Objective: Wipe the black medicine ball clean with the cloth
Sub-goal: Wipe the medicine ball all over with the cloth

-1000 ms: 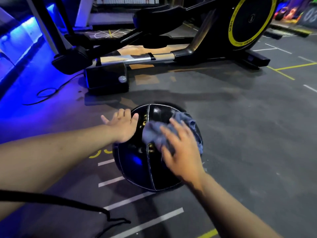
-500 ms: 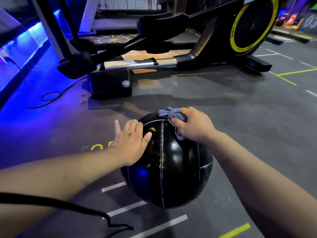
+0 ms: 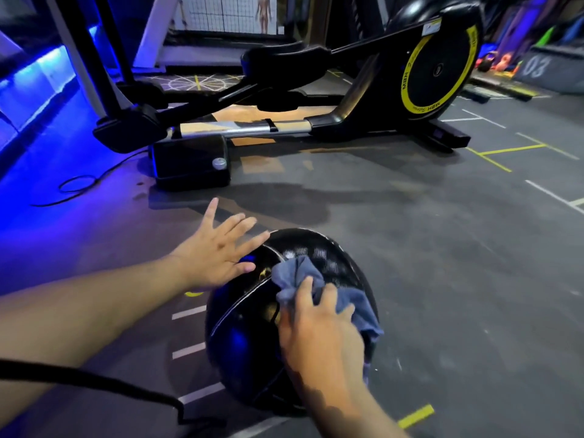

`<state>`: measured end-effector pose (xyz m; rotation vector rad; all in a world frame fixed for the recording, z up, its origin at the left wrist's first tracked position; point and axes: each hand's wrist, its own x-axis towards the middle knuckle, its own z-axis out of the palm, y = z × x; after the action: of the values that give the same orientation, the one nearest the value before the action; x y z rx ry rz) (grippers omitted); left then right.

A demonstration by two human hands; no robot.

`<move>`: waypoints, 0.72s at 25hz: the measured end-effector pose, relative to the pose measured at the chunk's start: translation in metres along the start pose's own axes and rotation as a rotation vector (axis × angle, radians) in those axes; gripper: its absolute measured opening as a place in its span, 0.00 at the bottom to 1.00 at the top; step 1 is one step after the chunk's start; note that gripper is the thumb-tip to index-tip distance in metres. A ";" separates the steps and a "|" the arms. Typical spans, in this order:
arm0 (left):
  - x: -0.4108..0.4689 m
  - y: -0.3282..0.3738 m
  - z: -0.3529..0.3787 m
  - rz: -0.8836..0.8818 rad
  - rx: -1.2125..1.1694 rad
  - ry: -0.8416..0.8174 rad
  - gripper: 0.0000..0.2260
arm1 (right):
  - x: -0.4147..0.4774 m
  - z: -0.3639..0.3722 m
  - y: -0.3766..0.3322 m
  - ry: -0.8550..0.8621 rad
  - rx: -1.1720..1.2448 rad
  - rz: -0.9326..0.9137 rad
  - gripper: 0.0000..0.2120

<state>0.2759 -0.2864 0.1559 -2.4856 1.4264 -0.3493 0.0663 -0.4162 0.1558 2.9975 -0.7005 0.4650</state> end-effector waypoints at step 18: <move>-0.025 0.117 -0.008 -0.198 -0.577 0.273 0.20 | 0.106 0.031 0.126 -0.255 1.026 0.190 0.06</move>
<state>0.1663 -0.3228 0.1222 -3.1605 1.5586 -0.3665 0.1103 -0.5781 0.1525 4.0193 -1.0102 0.5924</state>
